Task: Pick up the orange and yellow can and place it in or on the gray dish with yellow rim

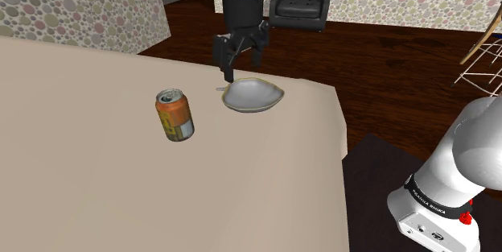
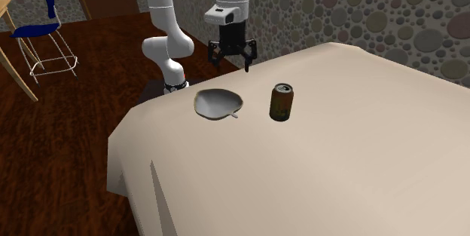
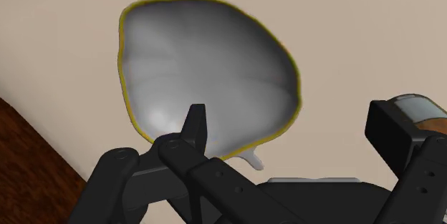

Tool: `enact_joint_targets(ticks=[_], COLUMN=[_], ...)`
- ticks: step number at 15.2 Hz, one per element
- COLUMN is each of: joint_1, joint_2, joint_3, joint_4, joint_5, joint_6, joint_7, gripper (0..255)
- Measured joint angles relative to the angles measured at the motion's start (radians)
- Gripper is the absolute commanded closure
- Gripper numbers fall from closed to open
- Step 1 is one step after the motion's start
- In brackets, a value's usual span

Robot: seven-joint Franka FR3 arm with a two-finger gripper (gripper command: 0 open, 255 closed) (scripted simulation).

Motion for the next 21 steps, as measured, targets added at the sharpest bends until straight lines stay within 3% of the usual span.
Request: enact_joint_targets(ticks=[6,12,21], joint_1=[0.072,0.220,0.215], joint_2=[0.245,0.516,0.531], joint_3=[0.075,0.093,0.089], joint_4=[0.243,0.565,0.488], joint_5=[-0.113,-0.249,-0.256], joint_6=[-0.035,-0.127,-0.038], joint_7=[0.154,0.273,0.285], gripper=[0,0,0])
